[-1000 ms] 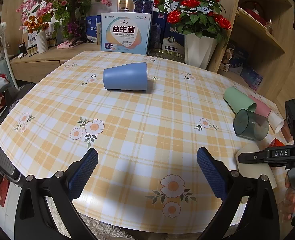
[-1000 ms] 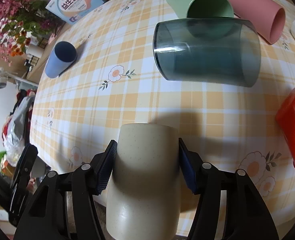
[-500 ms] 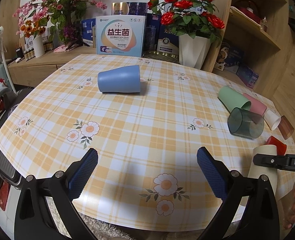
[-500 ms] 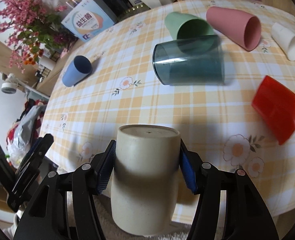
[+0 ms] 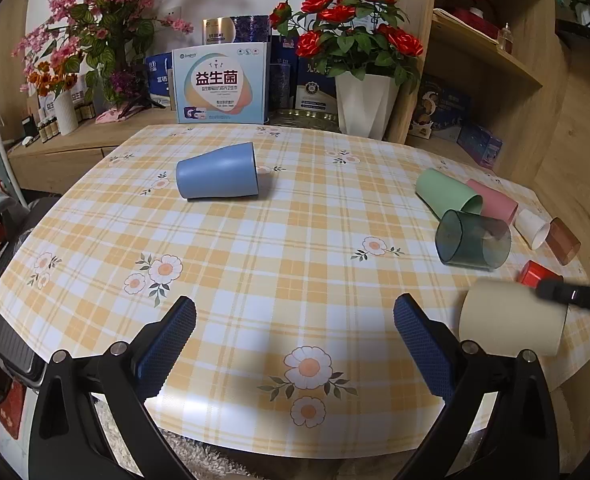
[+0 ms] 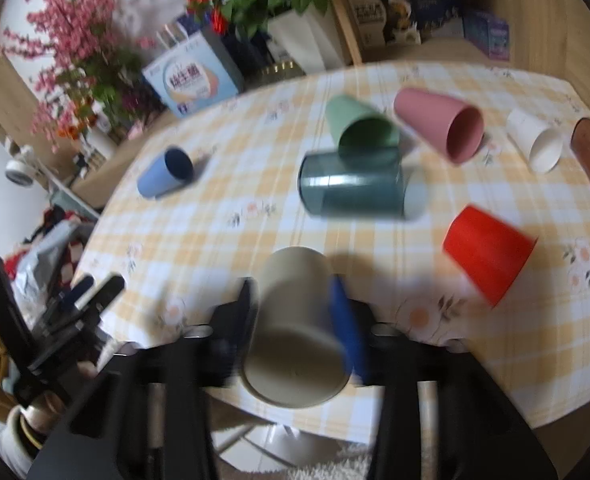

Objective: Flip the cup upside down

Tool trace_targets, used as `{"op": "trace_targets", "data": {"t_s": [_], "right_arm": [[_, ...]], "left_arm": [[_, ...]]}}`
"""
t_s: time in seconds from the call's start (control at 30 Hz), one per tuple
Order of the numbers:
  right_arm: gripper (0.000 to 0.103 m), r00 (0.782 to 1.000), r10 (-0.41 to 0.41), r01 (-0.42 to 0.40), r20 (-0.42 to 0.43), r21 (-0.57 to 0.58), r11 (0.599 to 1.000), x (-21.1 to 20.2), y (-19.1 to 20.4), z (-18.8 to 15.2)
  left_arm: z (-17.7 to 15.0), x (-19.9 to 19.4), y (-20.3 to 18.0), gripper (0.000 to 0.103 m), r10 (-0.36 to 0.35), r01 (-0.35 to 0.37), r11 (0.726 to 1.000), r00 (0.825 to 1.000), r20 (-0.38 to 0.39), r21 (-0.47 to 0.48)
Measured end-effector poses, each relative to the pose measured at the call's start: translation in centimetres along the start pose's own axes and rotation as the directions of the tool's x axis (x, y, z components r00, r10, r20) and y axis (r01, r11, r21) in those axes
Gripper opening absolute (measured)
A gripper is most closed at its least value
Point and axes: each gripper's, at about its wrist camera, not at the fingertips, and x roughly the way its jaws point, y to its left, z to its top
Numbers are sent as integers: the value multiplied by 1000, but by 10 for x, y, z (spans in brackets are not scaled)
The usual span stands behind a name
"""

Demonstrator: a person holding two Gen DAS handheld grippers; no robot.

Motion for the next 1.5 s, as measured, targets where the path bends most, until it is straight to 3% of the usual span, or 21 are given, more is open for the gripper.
{"op": "trace_targets", "data": {"t_s": [0.17, 0.37, 0.47, 0.57, 0.77, 1.0, 1.17, 1.5], "right_arm": [[34, 997, -67, 66, 40, 22, 998, -11, -19, 13], [36, 997, -74, 74, -5, 15, 997, -1, -18, 5], [67, 992, -122, 122, 12, -6, 992, -11, -18, -6], [67, 986, -168, 168, 3, -36, 985, -16, -22, -22], [67, 961, -253, 256, -113, 9, 967, -2, -50, -47], [66, 945, -286, 286, -158, -27, 958, 9, -53, -59], [56, 949, -282, 274, -138, -73, 959, 6, -48, -60], [56, 966, -245, 237, -79, -99, 967, -17, -38, -44]], "left_arm": [[-1, 1, -1, 97, 0, 0, 1000, 1000, -7, 4], [-1, 3, -1, 97, -10, 10, 1000, 1000, -13, -7], [0, 3, 0, 97, -10, 10, 1000, 1000, -10, -4], [-2, 5, 4, 97, -9, 8, 1000, 1000, -19, -19], [-4, 9, 10, 97, -21, 18, 998, 999, -39, -67], [-4, 9, 5, 97, -20, 18, 999, 999, -44, -49], [-4, 10, 7, 97, -19, 16, 998, 999, -48, -60], [-4, 9, 8, 97, -24, 21, 997, 999, -45, -68]]}}
